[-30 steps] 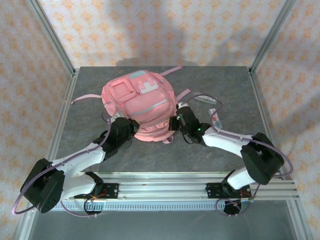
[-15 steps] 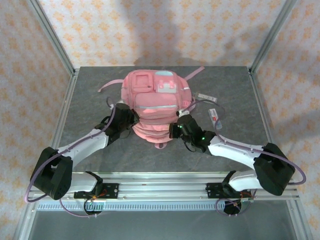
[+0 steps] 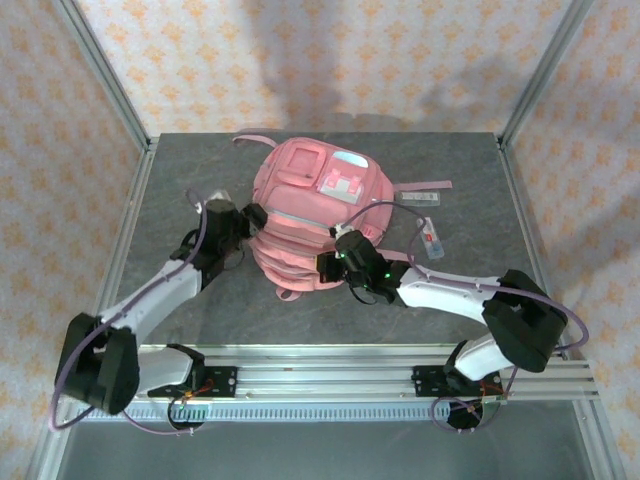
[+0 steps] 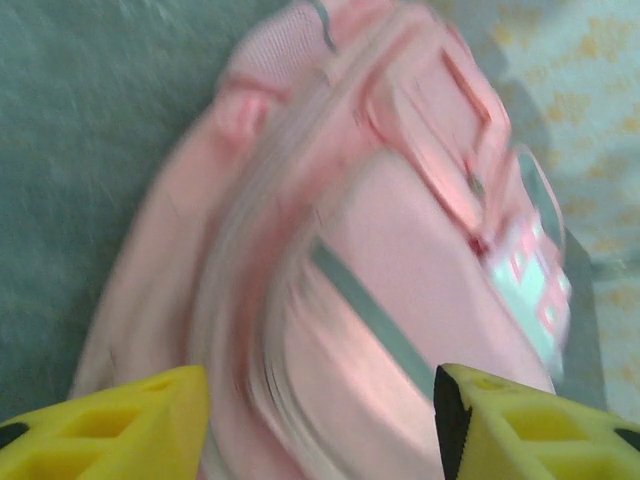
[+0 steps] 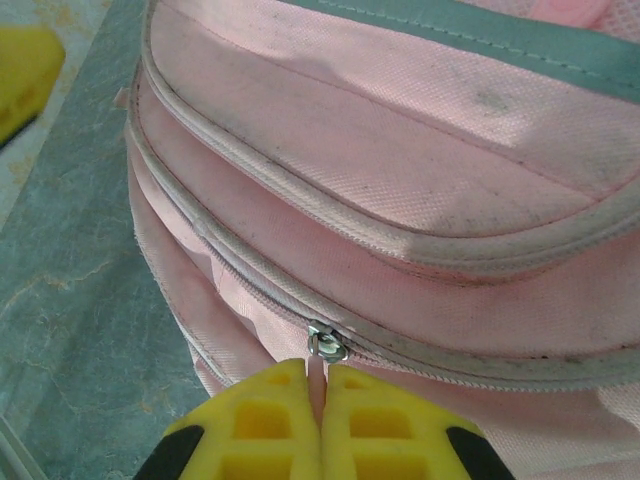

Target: Pack the student bag

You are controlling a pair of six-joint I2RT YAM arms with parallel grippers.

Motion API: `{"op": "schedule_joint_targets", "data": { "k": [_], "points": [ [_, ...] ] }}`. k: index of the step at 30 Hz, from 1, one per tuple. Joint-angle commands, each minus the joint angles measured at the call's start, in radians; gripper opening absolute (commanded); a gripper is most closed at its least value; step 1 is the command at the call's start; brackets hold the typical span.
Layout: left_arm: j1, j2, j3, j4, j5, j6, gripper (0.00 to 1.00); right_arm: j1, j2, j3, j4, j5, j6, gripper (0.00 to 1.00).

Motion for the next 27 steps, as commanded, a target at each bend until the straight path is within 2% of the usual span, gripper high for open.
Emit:
{"op": "schedule_joint_targets", "data": {
  "k": [1, 7, 15, 17, 19, 21, 22, 27],
  "points": [
    [-0.103, -0.073, -0.080, 0.032, -0.034, -0.103, 0.63, 0.000, -0.005, 0.033, 0.037, 0.006, 0.013, 0.00],
    [-0.237, -0.020, -0.127, 0.133, -0.075, -0.201, 0.67, 0.001, -0.005, 0.020, 0.050, -0.004, 0.019, 0.00],
    [-0.289, 0.185, -0.027, 0.191, -0.101, -0.202, 0.66, 0.000, -0.020, 0.008, 0.057, -0.014, 0.015, 0.00],
    [-0.290, 0.222, -0.008, 0.196, -0.106, -0.205, 0.56, 0.001, -0.016, 0.005, 0.060, -0.021, 0.013, 0.00],
    [-0.290, 0.244, 0.002, 0.199, -0.113, -0.203, 0.26, 0.002, -0.009, 0.000, 0.054, -0.020, 0.011, 0.00],
    [-0.286, 0.248, 0.010, 0.191, -0.116, -0.197, 0.06, 0.002, -0.008, -0.006, 0.038, 0.000, 0.006, 0.00],
    [-0.284, 0.244, 0.015, 0.185, -0.118, -0.194, 0.00, 0.003, -0.010, -0.010, 0.024, 0.017, 0.002, 0.00],
    [-0.246, 0.180, -0.018, 0.170, -0.117, -0.189, 0.00, -0.008, -0.053, -0.047, -0.050, 0.132, -0.018, 0.00]
  ]
}}
